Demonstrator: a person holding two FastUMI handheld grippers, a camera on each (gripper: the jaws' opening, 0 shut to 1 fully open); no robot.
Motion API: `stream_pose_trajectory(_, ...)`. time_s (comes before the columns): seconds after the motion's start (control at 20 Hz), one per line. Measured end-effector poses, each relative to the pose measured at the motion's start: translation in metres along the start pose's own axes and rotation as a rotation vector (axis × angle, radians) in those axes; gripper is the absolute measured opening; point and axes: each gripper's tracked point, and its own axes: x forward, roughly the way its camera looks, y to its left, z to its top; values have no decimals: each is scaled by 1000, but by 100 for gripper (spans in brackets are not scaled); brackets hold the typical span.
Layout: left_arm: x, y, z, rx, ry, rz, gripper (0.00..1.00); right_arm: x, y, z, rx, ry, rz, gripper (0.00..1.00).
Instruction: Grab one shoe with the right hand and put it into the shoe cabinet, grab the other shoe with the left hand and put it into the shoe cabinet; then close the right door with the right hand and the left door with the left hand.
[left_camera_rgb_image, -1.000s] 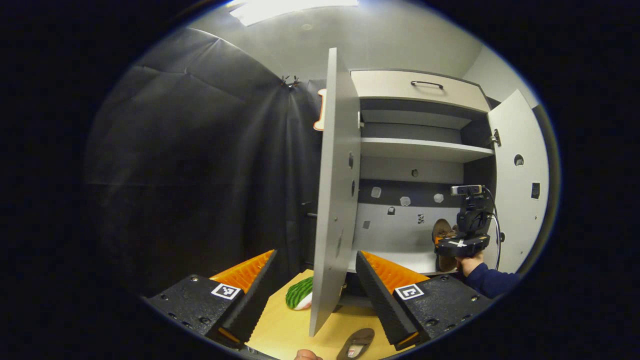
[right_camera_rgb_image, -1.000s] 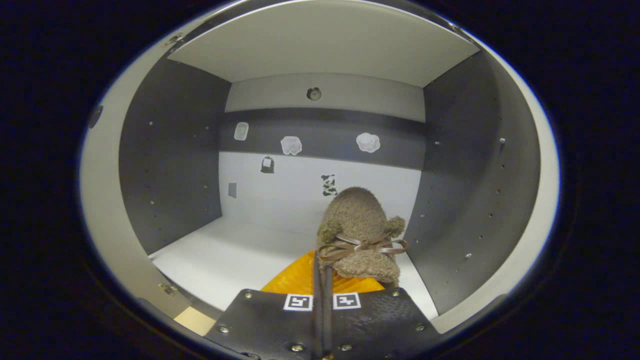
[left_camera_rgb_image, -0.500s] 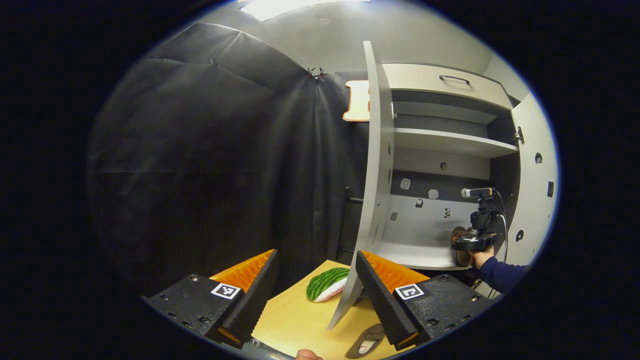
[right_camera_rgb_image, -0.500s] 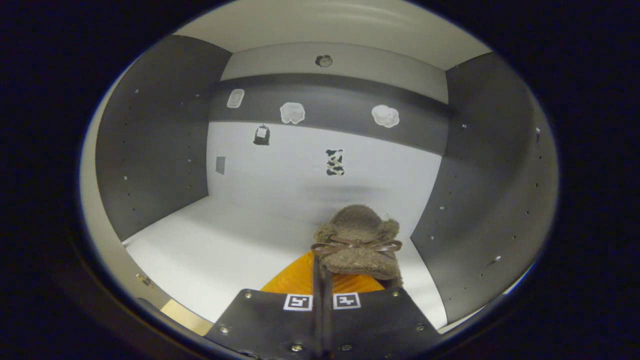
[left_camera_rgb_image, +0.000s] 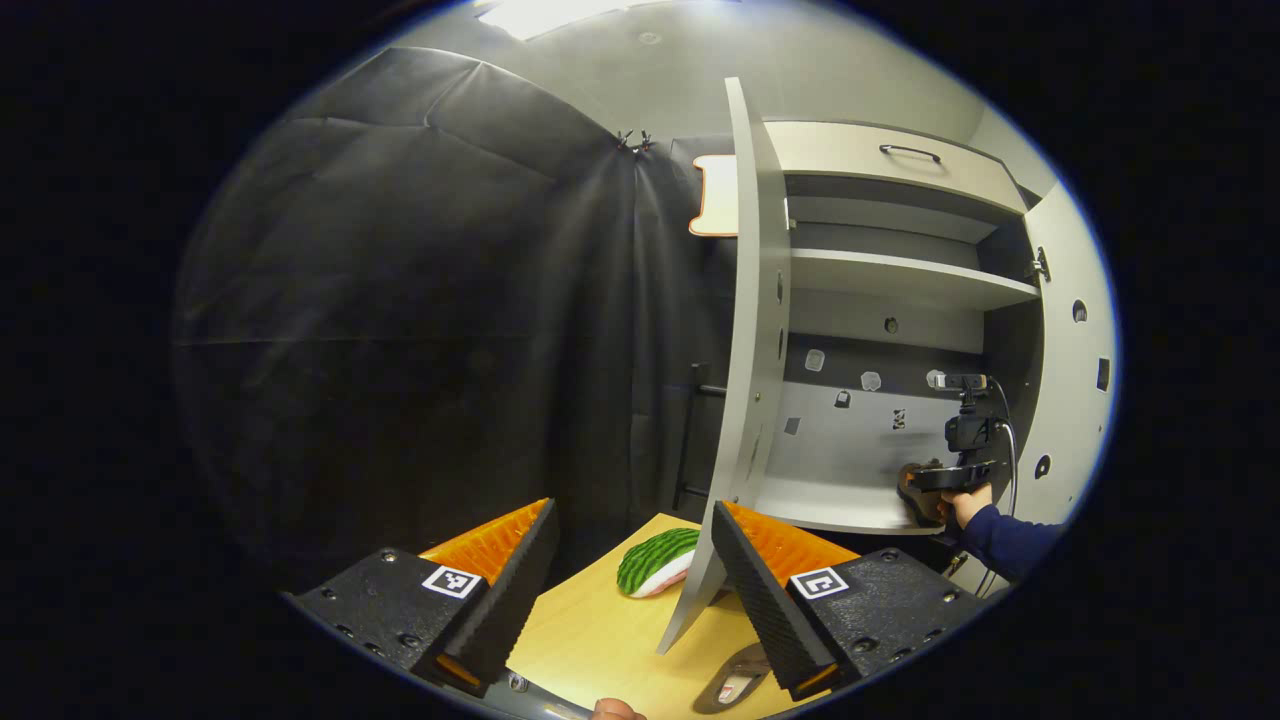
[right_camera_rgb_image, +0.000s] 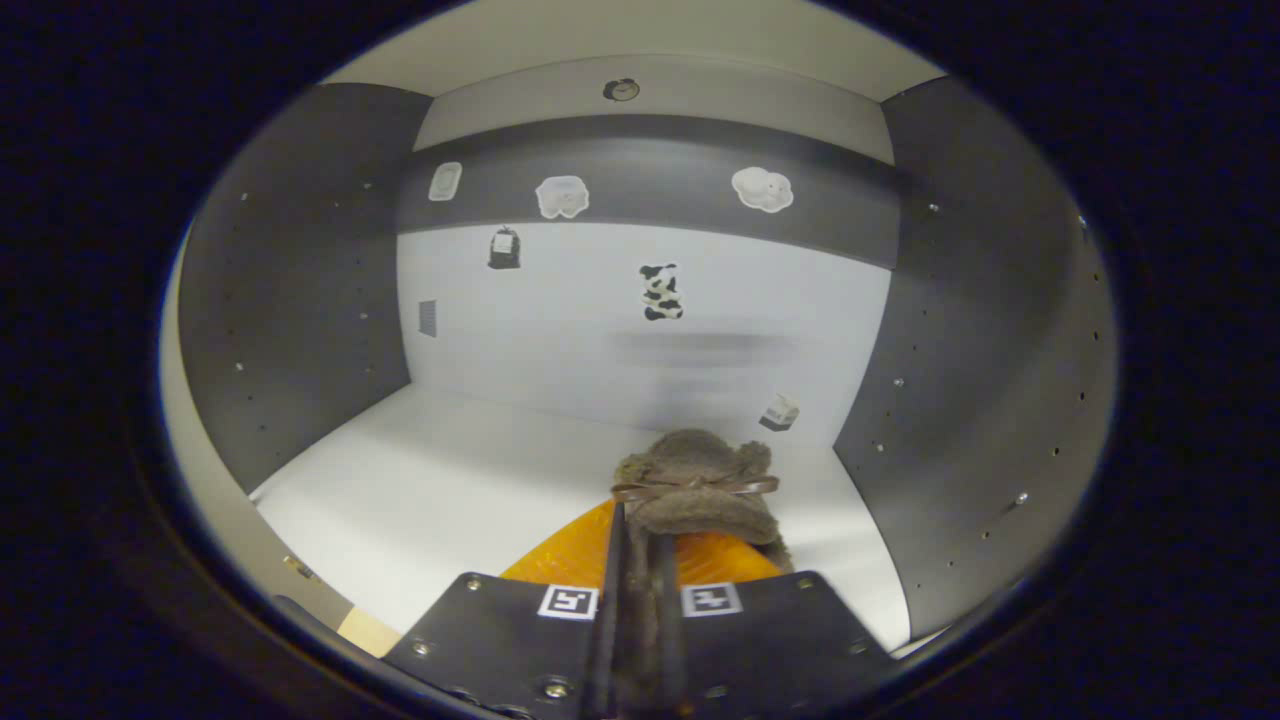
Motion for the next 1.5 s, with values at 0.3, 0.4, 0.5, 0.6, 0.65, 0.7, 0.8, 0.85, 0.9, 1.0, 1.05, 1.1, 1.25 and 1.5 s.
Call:
stream_pose_trajectory(0.3,-6,-23,0,-1,-4,-54,96,-27,-3,2,-3,12,23,28)
stream_pose_trajectory(0.4,-8,-30,-1,-5,-3,-75,93,-42,-4,5,-22,3,26,28)
stream_pose_trajectory(0.5,-10,-38,-4,-4,-2,-93,93,-62,-5,18,-42,-46,27,28)
stream_pose_trajectory(0.6,-10,-45,-10,-1,10,-115,93,-92,-2,39,-27,-108,44,28)
stream_pose_trajectory(0.65,-11,-49,-14,-1,15,-129,93,-110,0,49,-13,-136,57,30)
stream_pose_trajectory(0.7,-11,-53,-17,-1,22,-143,93,-128,2,59,-3,-168,69,28)
stream_pose_trajectory(0.8,-11,-60,-25,5,35,-173,93,-168,5,82,8,-240,88,28)
stream_pose_trajectory(0.85,-10,-64,-30,11,44,-187,93,-188,8,93,14,-273,99,28)
stream_pose_trajectory(0.9,-9,-67,-34,16,52,-201,93,-210,12,101,22,-304,114,25)
stream_pose_trajectory(1.0,-7,-75,-44,26,70,-233,94,-251,12,120,34,-366,129,28)
stream_pose_trajectory(1.05,-7,-80,-50,33,81,-249,93,-271,11,128,41,-394,129,30)
stream_pose_trajectory(1.1,-6,-84,-56,41,93,-265,93,-290,10,134,46,-419,130,25)
stream_pose_trajectory(1.25,-1,-97,-77,59,141,-316,94,-341,0,147,51,-474,112,27)
stream_pose_trajectory(1.5,6,-115,-121,109,237,-395,97,-400,-19,158,80,-527,78,33)
